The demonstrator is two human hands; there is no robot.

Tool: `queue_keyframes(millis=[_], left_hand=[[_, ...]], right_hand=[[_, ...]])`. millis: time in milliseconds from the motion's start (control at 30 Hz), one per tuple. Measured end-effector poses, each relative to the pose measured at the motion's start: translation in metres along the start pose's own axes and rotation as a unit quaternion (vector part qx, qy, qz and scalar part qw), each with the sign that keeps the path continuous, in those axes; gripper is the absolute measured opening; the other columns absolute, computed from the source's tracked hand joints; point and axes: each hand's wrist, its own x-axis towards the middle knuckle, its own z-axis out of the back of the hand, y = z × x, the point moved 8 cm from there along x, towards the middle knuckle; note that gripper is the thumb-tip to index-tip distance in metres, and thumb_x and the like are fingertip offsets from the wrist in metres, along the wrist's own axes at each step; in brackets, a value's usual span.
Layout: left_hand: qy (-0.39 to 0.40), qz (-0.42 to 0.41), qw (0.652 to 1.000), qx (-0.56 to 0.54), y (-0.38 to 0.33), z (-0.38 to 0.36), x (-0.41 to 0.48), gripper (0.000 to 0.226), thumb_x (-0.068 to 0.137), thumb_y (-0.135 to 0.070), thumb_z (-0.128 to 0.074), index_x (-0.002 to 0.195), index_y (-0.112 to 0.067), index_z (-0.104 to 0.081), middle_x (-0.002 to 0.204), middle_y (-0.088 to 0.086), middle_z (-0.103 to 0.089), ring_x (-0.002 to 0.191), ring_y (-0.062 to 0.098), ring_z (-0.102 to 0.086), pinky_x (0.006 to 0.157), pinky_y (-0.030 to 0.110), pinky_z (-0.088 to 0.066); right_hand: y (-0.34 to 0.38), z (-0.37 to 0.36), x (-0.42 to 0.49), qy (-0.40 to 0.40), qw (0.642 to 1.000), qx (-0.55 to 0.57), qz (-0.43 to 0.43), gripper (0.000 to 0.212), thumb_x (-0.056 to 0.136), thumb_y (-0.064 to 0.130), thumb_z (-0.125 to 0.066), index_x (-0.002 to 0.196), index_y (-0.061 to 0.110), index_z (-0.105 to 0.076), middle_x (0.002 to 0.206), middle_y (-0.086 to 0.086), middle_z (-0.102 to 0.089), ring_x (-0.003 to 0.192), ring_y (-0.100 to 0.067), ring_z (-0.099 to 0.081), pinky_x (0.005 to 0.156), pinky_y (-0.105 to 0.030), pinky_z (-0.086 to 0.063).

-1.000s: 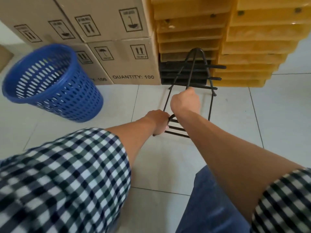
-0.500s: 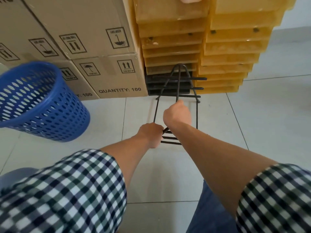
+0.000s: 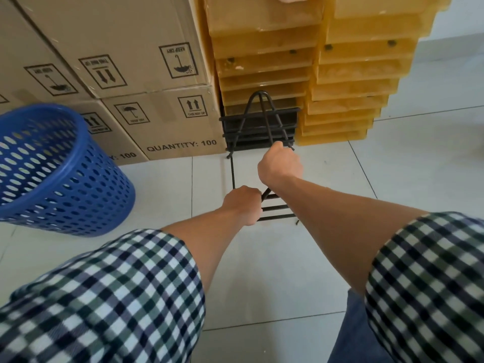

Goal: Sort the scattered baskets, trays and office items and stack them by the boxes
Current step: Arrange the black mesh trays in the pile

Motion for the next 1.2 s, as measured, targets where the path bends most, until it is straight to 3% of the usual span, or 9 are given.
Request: queue_keyframes(millis=[133,233,400,567,800,933,1000,1100,1200], left_hand=[[0.0,-0.013,1.0,0.01,-0.001,0.001,0.006,0.01,0.098,-0.023,-0.058,0.102,-0.014,-0.056,0.079,0.0,-0.049,0.085,0.027,-0.059,0.071,0.034,-0.048],[-0.004,-0.014,1.0,0.026,-0.001,0.0,0.005,0.015,0.099,-0.022,-0.057,0.11,-0.012,-0.058,0.082,0.002,-0.051,0.087,0.028,-0.06,0.072,0.034,-0.047],[-0.004,-0.008,0.999,0.039,-0.002,-0.003,0.003,0.019,0.099,-0.022,-0.056,0.113,-0.01,-0.051,0.081,0.001,-0.049,0.084,0.026,-0.058,0.068,0.035,-0.043],[-0.007,0.003,0.999,0.04,-0.002,-0.004,-0.002,0.025,0.102,-0.033,-0.052,0.114,-0.012,-0.049,0.079,-0.001,-0.047,0.082,0.024,-0.056,0.068,0.034,-0.043],[0.032,-0.004,0.997,0.071,-0.006,0.001,-0.008,0.03,0.102,-0.039,-0.05,0.116,-0.012,-0.054,0.09,0.001,-0.055,0.09,0.024,-0.059,0.077,0.034,-0.048],[0.038,0.007,0.996,0.074,-0.007,0.003,-0.007,0.034,0.101,-0.04,-0.051,0.121,-0.013,-0.056,0.104,0.003,-0.062,0.098,0.024,-0.063,0.084,0.034,-0.052],[0.05,0.027,0.995,0.08,-0.006,0.004,-0.006,0.043,0.098,-0.044,-0.056,0.127,-0.013,-0.052,0.114,0.005,-0.062,0.105,0.025,-0.062,0.088,0.035,-0.051],[0.088,0.082,0.988,0.094,0.001,0.008,-0.011,0.081,0.086,-0.053,-0.07,0.145,-0.012,-0.031,0.139,0.012,-0.045,0.125,0.033,-0.051,0.1,0.039,-0.046],[0.124,0.139,0.978,0.099,0.001,0.022,-0.034,0.097,0.083,-0.049,-0.075,0.153,-0.012,-0.018,0.148,0.016,-0.034,0.133,0.035,-0.043,0.104,0.04,-0.043]], right_hand=[[0.001,0.003,0.003,-0.001,1.0,-0.018,-0.001,0.018,0.097,0.011,-0.051,0.115,0.011,-0.052,0.08,-0.005,-0.049,0.074,-0.024,-0.052,0.043,-0.027,-0.025],[-0.004,0.004,0.001,-0.005,1.0,-0.008,-0.021,0.014,0.097,0.014,-0.051,0.111,0.012,-0.051,0.079,-0.004,-0.052,0.065,-0.02,-0.049,0.043,-0.027,-0.025],[-0.008,0.012,-0.006,-0.047,0.998,0.025,-0.023,0.032,0.104,0.042,-0.039,0.113,0.014,-0.052,0.086,-0.003,-0.055,0.074,-0.023,-0.05,0.049,-0.029,-0.03],[-0.011,0.018,-0.016,-0.066,0.997,0.034,-0.001,0.025,0.105,0.042,-0.039,0.102,0.018,-0.048,0.078,-0.001,-0.053,0.064,-0.022,-0.05,0.048,-0.03,-0.033],[-0.021,0.014,-0.024,-0.008,0.998,0.07,0.001,0.028,0.105,0.045,-0.036,0.1,0.019,-0.046,0.082,-0.001,-0.053,0.072,-0.023,-0.05,0.06,-0.035,-0.036],[-0.031,0.013,-0.022,0.014,0.998,0.067,0.009,0.04,0.104,0.054,-0.036,0.105,0.017,-0.052,0.074,0.003,-0.051,0.062,-0.014,-0.047,0.052,-0.03,-0.031],[-0.035,0.017,-0.021,0.015,0.997,0.073,0.025,0.049,0.103,0.058,-0.033,0.113,0.016,-0.054,0.081,0.001,-0.056,0.071,-0.019,-0.054,0.06,-0.033,-0.042],[-0.048,0.037,-0.024,-0.012,0.996,0.084,0.025,0.053,0.103,0.061,-0.03,0.12,0.016,-0.053,0.086,-0.003,-0.061,0.078,-0.023,-0.06,0.072,-0.041,-0.053],[-0.08,0.068,-0.032,-0.004,0.996,0.082,-0.022,0.053,0.102,0.062,-0.034,0.125,0.018,-0.05,0.086,-0.003,-0.063,0.072,-0.018,-0.056,0.065,-0.037,-0.048]])
